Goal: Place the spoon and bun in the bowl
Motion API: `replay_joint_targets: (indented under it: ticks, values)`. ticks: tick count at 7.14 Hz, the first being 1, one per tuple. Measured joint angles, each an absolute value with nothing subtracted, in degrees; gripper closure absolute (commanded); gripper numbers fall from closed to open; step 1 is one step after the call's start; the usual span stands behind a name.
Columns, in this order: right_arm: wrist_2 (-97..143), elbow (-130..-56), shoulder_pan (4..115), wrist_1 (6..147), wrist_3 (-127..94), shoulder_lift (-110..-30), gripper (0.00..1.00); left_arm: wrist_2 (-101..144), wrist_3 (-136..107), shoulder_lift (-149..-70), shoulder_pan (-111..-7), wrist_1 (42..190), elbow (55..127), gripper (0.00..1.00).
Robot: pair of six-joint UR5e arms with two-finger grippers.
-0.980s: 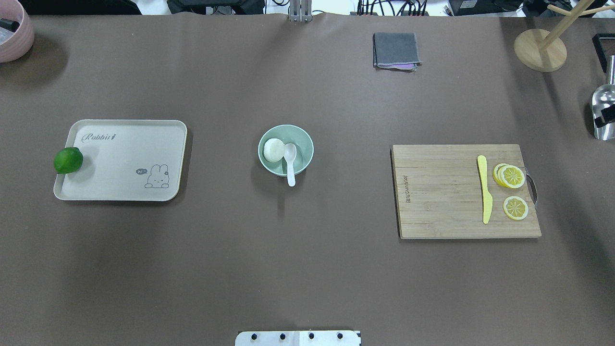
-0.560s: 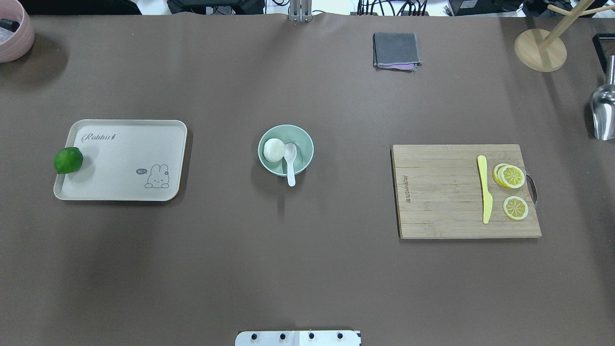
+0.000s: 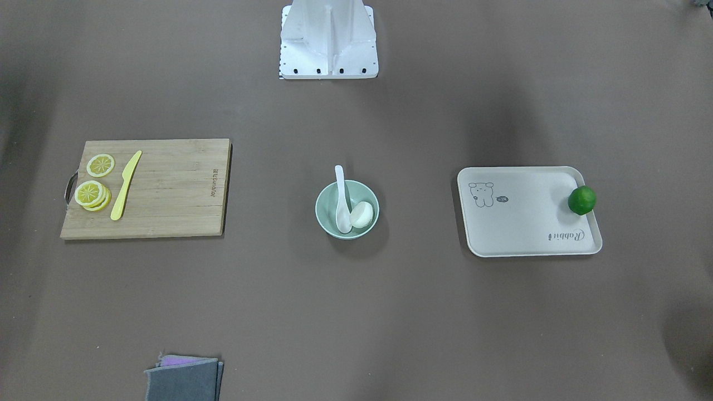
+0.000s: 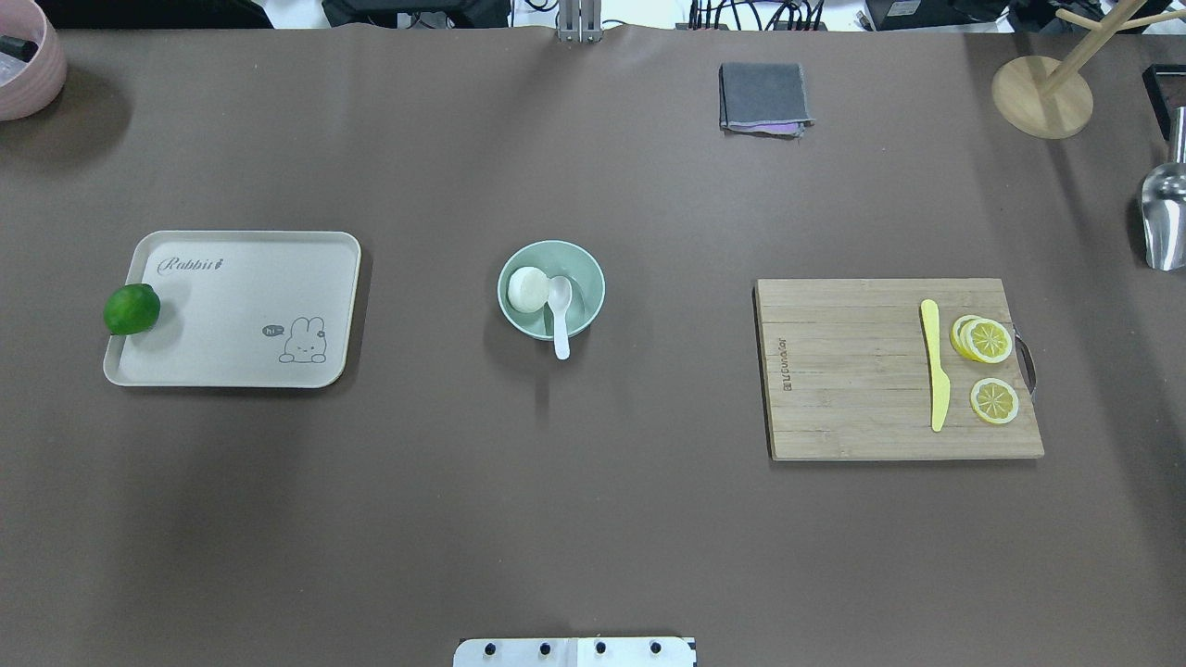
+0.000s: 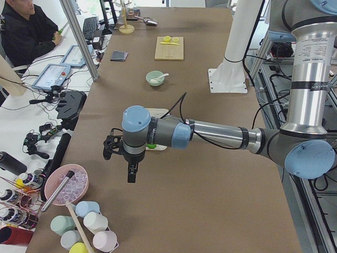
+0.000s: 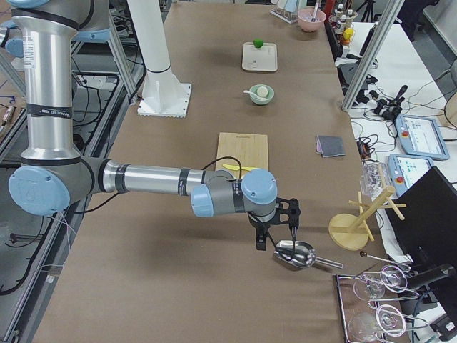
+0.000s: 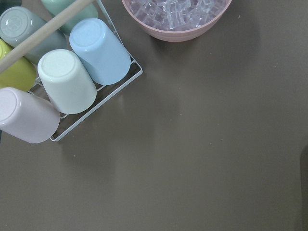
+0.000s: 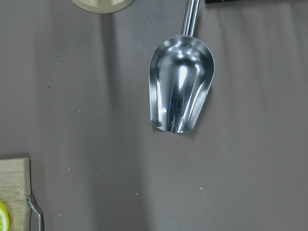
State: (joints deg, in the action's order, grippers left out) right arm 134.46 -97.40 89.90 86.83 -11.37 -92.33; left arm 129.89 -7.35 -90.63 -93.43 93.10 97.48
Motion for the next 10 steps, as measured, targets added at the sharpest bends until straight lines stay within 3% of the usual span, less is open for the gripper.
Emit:
replay_joint_targets:
  ticks: [10]
  values:
    - [134.38,-98.88,89.47,88.51,-10.28,-94.81,0.0,129.84,-7.12,-88.08,-93.36,97.18,96.1,0.02]
